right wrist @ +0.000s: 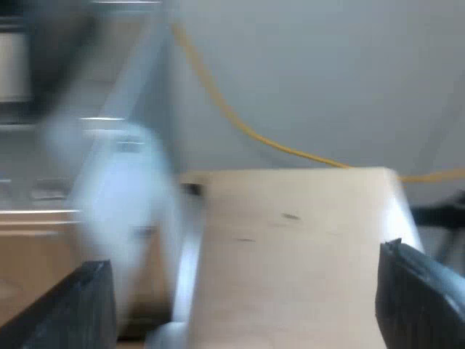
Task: Place mug into machine
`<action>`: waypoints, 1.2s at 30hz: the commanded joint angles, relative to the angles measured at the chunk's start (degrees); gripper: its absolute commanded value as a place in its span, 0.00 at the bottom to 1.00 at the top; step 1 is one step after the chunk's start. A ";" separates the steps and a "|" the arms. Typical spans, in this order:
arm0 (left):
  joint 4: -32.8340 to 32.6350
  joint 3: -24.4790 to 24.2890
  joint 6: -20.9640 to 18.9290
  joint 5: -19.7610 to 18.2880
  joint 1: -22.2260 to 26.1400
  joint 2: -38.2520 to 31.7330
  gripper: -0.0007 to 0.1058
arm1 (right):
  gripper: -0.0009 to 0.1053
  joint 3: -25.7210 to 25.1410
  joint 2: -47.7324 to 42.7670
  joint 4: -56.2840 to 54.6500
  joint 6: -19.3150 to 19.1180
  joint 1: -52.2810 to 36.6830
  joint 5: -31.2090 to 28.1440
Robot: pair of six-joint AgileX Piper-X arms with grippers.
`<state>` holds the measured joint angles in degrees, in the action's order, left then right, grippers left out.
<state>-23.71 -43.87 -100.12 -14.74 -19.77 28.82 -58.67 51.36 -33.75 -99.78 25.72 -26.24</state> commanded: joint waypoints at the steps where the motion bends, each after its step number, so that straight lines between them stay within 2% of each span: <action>1: 0.94 -1.51 0.09 1.15 1.92 0.90 0.77 | 0.71 -0.46 -2.64 -3.64 -0.29 -5.34 2.82; 6: 0.94 -2.14 0.09 -0.10 10.31 1.05 0.77 | 0.71 2.22 -8.61 -6.38 -0.29 -14.77 8.63; 9: -0.23 -2.14 0.09 -5.23 15.06 0.47 0.77 | 0.71 4.81 -12.93 -6.95 -0.50 -18.77 10.09; 11: -3.78 -2.14 -0.02 -7.87 17.97 -0.62 0.77 | 0.71 6.88 -17.00 -7.64 -0.76 -20.79 10.08; 17: -13.27 -2.14 0.08 -7.86 18.06 -5.90 0.77 | 0.71 10.08 -26.55 -9.93 -1.57 -21.04 10.22; 21: -17.06 -2.14 0.24 -7.86 17.93 -10.73 0.77 | 0.71 10.37 -31.53 -13.86 -1.57 -21.04 10.22; 26: -23.61 -1.81 2.26 -7.86 17.94 -17.58 0.77 | 0.71 10.37 -37.89 -20.65 -1.57 -21.04 10.22; 34: -33.41 -1.29 2.25 -8.37 17.94 -23.92 0.77 | 0.71 13.42 -46.65 -24.87 -1.57 -21.04 10.22; 36: -35.04 -1.29 2.42 -9.56 17.94 -25.17 0.77 | 0.71 14.05 -48.53 -26.55 -1.57 -21.04 10.22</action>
<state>-58.49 -45.21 -97.83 -23.34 -1.42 3.93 -44.69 3.30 -59.77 -100.55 4.78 -16.14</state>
